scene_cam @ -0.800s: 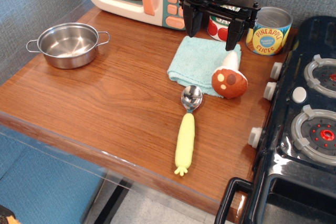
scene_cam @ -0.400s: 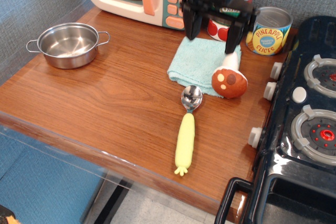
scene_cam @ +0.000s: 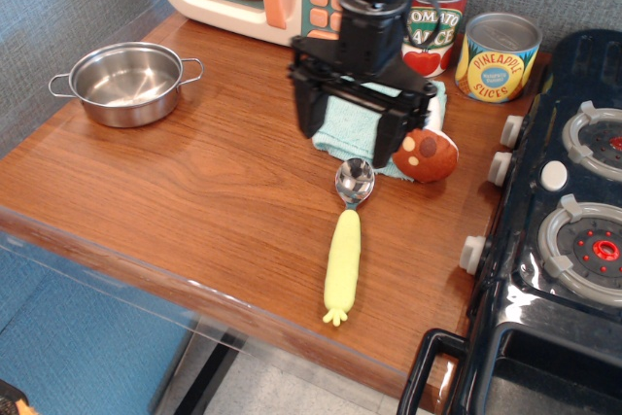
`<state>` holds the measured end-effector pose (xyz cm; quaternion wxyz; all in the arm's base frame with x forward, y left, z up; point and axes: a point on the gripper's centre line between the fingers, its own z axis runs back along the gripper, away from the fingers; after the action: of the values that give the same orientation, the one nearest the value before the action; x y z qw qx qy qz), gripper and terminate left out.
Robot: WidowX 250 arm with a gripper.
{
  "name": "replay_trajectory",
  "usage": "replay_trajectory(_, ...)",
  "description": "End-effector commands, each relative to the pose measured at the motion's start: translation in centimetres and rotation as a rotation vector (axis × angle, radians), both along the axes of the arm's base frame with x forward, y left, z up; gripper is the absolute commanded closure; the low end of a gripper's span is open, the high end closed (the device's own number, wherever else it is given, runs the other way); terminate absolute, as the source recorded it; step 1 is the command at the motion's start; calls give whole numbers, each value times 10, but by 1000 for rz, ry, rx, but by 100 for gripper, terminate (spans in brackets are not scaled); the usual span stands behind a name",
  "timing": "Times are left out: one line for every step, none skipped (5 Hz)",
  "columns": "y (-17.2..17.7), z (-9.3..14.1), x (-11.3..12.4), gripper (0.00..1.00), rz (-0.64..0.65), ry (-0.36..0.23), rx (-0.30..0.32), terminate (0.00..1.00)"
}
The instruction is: Move the yellow spoon so that it's between the silver pot and the blue rag.
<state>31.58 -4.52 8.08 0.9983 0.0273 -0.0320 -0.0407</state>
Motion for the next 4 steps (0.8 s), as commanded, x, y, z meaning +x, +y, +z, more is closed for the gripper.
replay_trajectory(-15,-9,-56,0,28,-29,60,0)
replay_trajectory(-21,-31,-56,0,105,-26,42,0)
replay_trajectory(-30,-42,-52,0,154,-29,5,0)
replay_trajectory(-40,-60,-54,0,192,-16,-24,0)
